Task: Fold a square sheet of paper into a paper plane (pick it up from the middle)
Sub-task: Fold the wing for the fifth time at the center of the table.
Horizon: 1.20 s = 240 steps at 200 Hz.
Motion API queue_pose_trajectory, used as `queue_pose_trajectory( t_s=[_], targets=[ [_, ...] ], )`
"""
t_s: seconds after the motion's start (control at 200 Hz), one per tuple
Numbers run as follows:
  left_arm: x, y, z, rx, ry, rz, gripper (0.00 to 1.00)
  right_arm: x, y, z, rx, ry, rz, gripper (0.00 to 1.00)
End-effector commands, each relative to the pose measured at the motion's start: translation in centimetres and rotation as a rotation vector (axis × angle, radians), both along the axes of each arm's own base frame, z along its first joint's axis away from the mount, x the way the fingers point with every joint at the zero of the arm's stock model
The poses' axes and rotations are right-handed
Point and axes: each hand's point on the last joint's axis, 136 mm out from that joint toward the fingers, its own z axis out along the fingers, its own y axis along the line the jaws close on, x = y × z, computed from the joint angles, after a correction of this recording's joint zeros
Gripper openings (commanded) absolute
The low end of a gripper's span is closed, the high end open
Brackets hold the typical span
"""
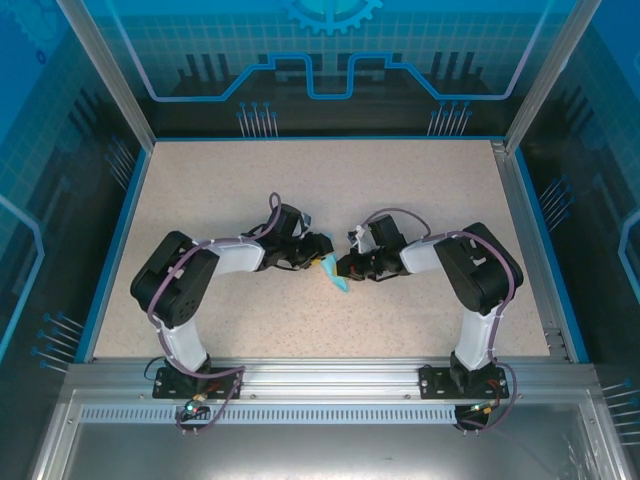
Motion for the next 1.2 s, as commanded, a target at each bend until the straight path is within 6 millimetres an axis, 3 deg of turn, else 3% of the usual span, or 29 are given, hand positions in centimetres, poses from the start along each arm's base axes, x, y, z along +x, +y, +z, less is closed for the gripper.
queue_pose_trajectory(
  t_s=[0.0,0.315,0.62,0.96,1.195],
  targets=[
    [0.0,-0.8,0.4,-0.02,-0.043,-0.044,0.42,-2.3,-2.6,-6.4,-0.192,0.099,-0.061,0.0],
    [1.4,-1.7,-0.4,-0.014,-0.06,-0.071,0.42,-2.3,-2.6,-6.4,-0.192,0.102,-0.068,0.0],
    [1.5,-1.9,-1.5,-0.002,-0.035,-0.09,0.42,-2.0,-2.1,-5.6,-0.183,0.09,-0.049,0.09],
    [0.6,-1.4,-2.9,0.041,0.015,-0.099,0.42,-2.2,0.5,-0.4,-0.102,0.001,0.094,0.18],
    [0.5,-1.3,-2.7,0.038,0.018,-0.098,0.42,-2.7,0.3,-0.1,-0.177,-0.019,0.098,0.19]
  ],
)
